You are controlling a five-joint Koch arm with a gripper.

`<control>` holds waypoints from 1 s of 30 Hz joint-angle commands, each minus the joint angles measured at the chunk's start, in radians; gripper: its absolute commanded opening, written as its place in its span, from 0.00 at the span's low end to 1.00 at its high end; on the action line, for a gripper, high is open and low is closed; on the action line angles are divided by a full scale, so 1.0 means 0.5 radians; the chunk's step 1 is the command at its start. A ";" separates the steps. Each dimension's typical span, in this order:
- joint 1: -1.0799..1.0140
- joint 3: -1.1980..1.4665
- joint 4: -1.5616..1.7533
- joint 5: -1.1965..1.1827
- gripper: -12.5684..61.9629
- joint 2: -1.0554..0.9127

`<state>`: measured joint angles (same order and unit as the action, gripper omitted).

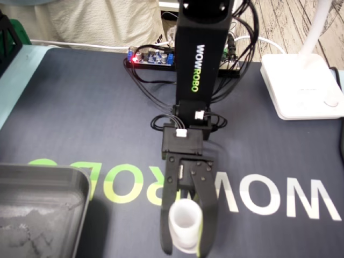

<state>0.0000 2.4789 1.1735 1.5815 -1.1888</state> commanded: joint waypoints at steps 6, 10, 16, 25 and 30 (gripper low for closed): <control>0.006 -0.021 0.132 -0.015 0.24 -0.006; 0.006 -0.034 0.129 -0.028 0.23 -0.006; 0.028 -0.052 0.132 -0.071 0.21 -0.025; 0.049 -0.052 0.046 -0.147 0.21 -0.264; 0.043 -0.071 -0.156 -0.224 0.21 -0.482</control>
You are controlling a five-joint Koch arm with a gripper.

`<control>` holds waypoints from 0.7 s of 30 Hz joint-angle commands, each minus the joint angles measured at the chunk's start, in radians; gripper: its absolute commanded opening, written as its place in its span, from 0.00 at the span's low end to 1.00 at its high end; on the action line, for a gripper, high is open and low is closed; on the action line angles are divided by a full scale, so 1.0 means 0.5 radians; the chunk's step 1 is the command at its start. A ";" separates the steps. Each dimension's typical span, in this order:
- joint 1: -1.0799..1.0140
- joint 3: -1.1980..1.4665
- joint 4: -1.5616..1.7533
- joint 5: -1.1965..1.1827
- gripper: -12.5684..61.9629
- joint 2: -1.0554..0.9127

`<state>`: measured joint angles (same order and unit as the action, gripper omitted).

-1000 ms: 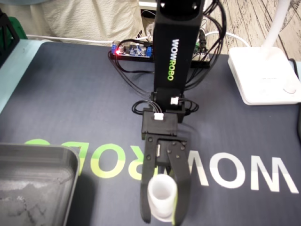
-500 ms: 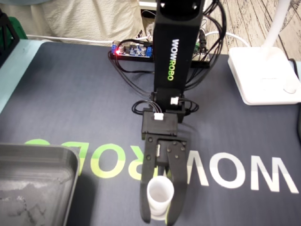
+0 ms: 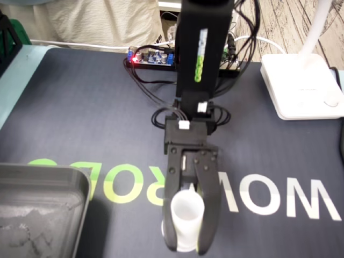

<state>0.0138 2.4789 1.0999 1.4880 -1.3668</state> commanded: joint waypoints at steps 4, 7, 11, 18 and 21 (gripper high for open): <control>0.000 -0.141 -0.258 -0.123 0.21 -0.328; -0.028 -0.252 -0.531 -0.242 0.21 -0.494; -0.101 -0.482 -1.022 -0.537 0.21 -0.672; -0.442 -1.172 -1.767 -1.184 0.21 -0.644; -0.583 -1.562 -2.154 -1.632 0.21 -0.515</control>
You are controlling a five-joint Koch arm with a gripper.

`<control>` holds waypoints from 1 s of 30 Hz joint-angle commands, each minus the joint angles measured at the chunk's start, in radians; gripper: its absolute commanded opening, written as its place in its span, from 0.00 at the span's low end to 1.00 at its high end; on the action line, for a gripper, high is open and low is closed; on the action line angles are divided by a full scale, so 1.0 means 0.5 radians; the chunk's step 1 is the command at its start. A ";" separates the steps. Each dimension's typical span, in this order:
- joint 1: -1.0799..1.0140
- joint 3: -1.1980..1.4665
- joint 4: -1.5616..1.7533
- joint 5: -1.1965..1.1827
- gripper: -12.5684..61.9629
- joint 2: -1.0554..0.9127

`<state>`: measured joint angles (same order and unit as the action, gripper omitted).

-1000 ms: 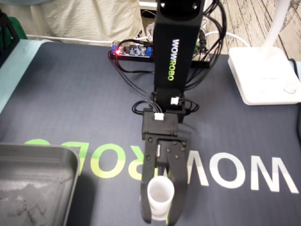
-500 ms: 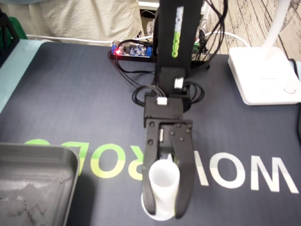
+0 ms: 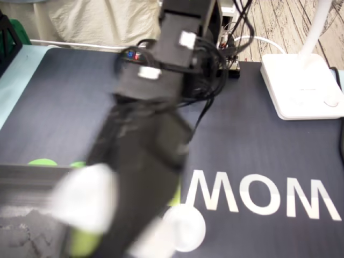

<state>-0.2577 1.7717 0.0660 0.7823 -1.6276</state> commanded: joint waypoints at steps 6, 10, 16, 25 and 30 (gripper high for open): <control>-0.245 -0.555 -0.163 -1.040 0.21 0.307; -0.341 -0.666 -0.172 -1.598 0.21 0.442; -0.472 -0.712 -0.104 -2.356 0.21 0.635; -0.614 -0.706 0.344 -3.240 0.21 0.945; -0.675 -0.709 0.592 -3.651 0.21 1.114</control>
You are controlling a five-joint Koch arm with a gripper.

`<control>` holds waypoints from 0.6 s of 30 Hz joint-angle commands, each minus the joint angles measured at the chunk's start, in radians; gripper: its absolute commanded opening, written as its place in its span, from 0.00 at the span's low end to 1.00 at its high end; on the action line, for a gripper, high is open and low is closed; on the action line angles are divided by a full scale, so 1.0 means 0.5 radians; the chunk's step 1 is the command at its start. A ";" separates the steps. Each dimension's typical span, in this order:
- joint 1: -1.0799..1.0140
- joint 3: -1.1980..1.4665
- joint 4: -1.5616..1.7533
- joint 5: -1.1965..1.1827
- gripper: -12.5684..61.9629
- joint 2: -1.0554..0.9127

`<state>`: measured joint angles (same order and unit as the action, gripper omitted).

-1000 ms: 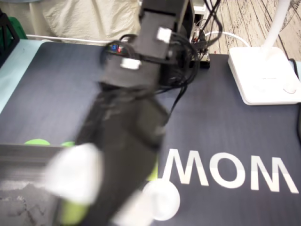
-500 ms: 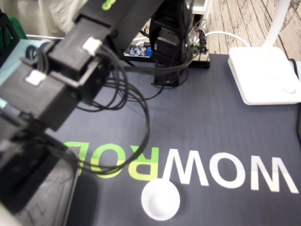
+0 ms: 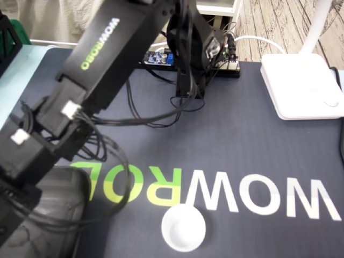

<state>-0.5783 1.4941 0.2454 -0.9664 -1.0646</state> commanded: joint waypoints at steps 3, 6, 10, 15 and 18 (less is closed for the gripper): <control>-0.064 -0.153 0.301 -0.267 0.21 0.043; -0.086 -0.153 0.319 -0.288 0.21 0.077; -0.107 -0.163 0.377 -0.288 0.21 0.126; -0.129 -0.202 0.383 -0.120 0.21 0.129; -0.135 -0.233 0.383 0.086 0.21 0.114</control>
<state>-0.6458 1.4542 0.3497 -0.9771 -0.9725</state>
